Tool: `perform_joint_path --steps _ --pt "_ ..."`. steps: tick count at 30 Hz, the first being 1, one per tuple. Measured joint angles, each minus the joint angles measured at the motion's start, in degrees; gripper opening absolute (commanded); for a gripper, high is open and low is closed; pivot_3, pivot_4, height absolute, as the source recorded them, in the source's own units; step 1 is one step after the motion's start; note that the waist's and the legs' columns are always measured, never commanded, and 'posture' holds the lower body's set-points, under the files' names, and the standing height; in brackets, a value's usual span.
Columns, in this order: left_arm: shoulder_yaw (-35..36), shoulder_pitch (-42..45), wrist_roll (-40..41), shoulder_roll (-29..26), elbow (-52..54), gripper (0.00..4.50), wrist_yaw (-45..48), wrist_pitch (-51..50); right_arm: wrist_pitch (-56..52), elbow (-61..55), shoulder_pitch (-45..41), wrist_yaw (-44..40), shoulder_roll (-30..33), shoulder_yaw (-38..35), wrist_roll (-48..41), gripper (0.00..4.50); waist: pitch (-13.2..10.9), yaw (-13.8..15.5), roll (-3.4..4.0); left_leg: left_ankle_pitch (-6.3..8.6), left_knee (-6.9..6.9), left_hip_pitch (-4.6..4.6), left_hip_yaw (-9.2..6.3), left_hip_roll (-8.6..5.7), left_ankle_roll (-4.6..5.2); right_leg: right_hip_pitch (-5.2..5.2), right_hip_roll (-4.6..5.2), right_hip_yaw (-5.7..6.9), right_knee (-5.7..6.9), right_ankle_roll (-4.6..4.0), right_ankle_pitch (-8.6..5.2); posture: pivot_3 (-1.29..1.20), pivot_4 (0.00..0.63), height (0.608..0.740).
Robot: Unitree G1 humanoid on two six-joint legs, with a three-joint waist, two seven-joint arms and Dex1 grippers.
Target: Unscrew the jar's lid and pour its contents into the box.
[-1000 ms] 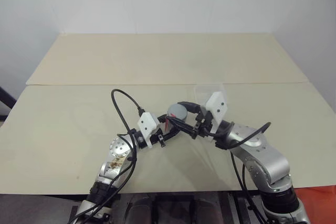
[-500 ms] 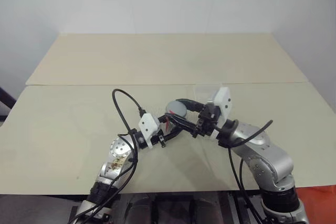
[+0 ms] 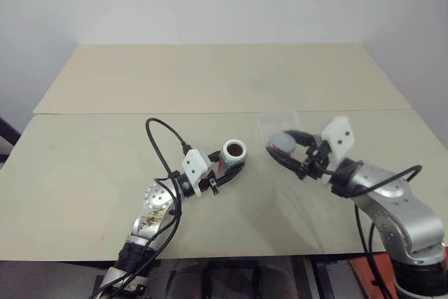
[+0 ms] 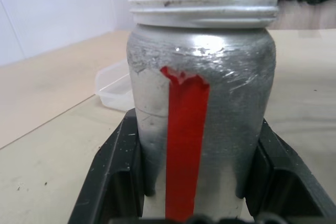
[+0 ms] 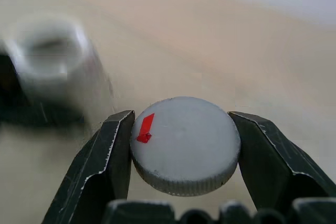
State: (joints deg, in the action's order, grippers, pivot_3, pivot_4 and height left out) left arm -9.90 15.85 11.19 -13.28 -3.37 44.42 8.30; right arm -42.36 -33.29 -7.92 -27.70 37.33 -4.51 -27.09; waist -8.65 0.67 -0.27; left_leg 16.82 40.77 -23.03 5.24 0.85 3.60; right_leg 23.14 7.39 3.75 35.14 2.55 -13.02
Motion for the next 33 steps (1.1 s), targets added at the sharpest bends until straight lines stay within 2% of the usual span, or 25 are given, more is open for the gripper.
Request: perform_joint_path --steps 5,11,13,16,17,21,25,33 --pt "0.2 1.7 0.0 0.0 -0.4 1.97 -0.1 -0.9 -8.8 0.1 4.5 6.5 -0.4 1.5 3.7 2.76 0.0 0.0 0.00 0.00 0.01 0.06 -0.02 0.01 -0.01 0.00 0.00 -0.03 -0.04 -0.01 0.00 0.00 0.150 0.740" --pt "0.6 2.9 0.0 0.1 -2.3 1.97 -0.1 -0.9 -17.5 -0.7 4.0 11.8 -2.4 3.5 5.9 2.76 0.0 0.0 -0.02 0.00 0.01 0.12 -0.02 0.02 0.00 -0.05 0.00 -0.06 -0.03 -0.01 0.00 0.00 0.150 0.740" --pt "0.6 3.3 0.0 0.2 -3.0 1.97 -0.1 -0.9 -20.4 -1.1 3.3 12.4 -3.4 2.7 5.6 3.48 0.0 0.0 -0.03 0.01 0.03 0.15 -0.03 0.02 0.01 -0.09 0.00 -0.06 -0.03 -0.01 0.00 0.00 0.150 0.740" --pt "1.4 4.3 -0.1 0.9 -4.3 1.97 -1.4 -0.5 -23.3 -1.2 3.1 11.9 -4.6 0.5 4.2 4.30 0.0 0.1 -0.04 0.03 0.03 0.14 -0.06 0.01 0.05 -0.10 0.01 -0.06 -0.03 -0.01 0.00 0.00 0.150 0.740" --pt "1.8 4.8 -0.3 1.3 -4.8 1.97 -2.3 -0.4 -23.8 -1.6 3.1 11.5 -4.4 0.4 3.9 4.44 0.0 0.2 -0.04 0.03 0.03 0.12 -0.07 0.00 0.05 -0.09 0.01 -0.05 -0.04 -0.01 0.00 0.00 0.150 0.740" --pt "2.6 8.1 -2.2 2.2 -6.7 1.97 -6.1 0.2 -24.9 -2.7 3.2 10.5 -2.6 0.5 3.5 4.44 0.0 0.3 -0.04 0.04 0.03 0.07 -0.07 -0.03 0.06 -0.06 0.02 -0.03 -0.04 0.00 0.00 0.00 0.150 0.740" --pt "2.8 11.0 -3.5 2.7 -7.4 1.97 -9.7 -3.5 -24.1 -5.9 1.7 10.8 2.3 3.3 6.2 4.44 0.0 0.0 -0.03 0.03 0.02 -0.02 -0.06 -0.04 0.05 0.01 0.02 -0.02 -0.03 0.01 0.00 0.00 0.150 0.740" --pt "0.5 22.0 -14.1 3.9 -17.7 1.97 -19.9 -9.7 -24.4 -11.6 -6.3 10.6 3.2 0.0 6.2 4.44 0.0 0.5 -0.06 0.01 0.04 -0.11 -0.14 -0.10 0.03 0.00 -0.01 0.09 -0.04 0.05 0.02 0.00 0.150 0.740"
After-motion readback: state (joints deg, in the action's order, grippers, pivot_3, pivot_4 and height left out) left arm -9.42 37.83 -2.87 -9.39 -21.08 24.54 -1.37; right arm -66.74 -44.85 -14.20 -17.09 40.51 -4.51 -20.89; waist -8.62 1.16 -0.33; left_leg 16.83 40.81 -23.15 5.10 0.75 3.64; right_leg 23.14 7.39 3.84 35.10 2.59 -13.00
